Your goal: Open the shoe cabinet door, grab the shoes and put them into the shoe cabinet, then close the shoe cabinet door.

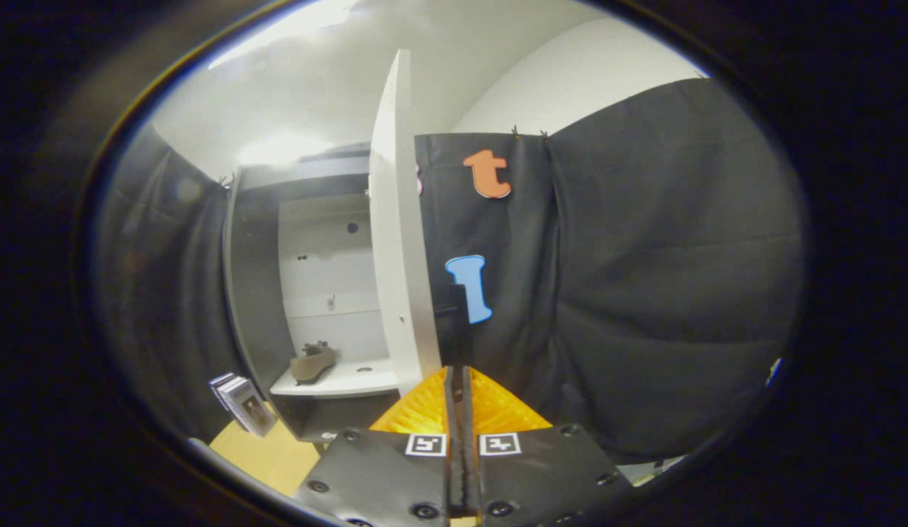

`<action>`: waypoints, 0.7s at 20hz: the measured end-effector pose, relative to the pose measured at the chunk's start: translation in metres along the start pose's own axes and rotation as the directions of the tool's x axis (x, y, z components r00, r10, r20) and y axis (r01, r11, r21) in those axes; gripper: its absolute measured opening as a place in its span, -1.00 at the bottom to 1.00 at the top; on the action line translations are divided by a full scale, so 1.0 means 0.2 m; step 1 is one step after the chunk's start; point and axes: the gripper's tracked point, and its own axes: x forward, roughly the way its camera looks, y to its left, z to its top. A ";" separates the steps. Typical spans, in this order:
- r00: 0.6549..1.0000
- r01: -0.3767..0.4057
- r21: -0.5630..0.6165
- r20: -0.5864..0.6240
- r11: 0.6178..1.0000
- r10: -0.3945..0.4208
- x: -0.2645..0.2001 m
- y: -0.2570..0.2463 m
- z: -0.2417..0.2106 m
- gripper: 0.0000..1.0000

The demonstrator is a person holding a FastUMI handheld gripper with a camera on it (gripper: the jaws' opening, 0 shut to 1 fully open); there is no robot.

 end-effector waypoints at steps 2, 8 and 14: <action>1.000 -0.015 0.000 0.009 1.000 0.015 -0.03 0.02 0.01 -0.95; 0.995 -0.097 -0.001 0.028 0.995 0.097 -0.08 0.18 0.02 -0.95; 0.971 -0.237 -0.005 -0.021 0.972 0.237 -0.07 0.55 -0.10 -0.95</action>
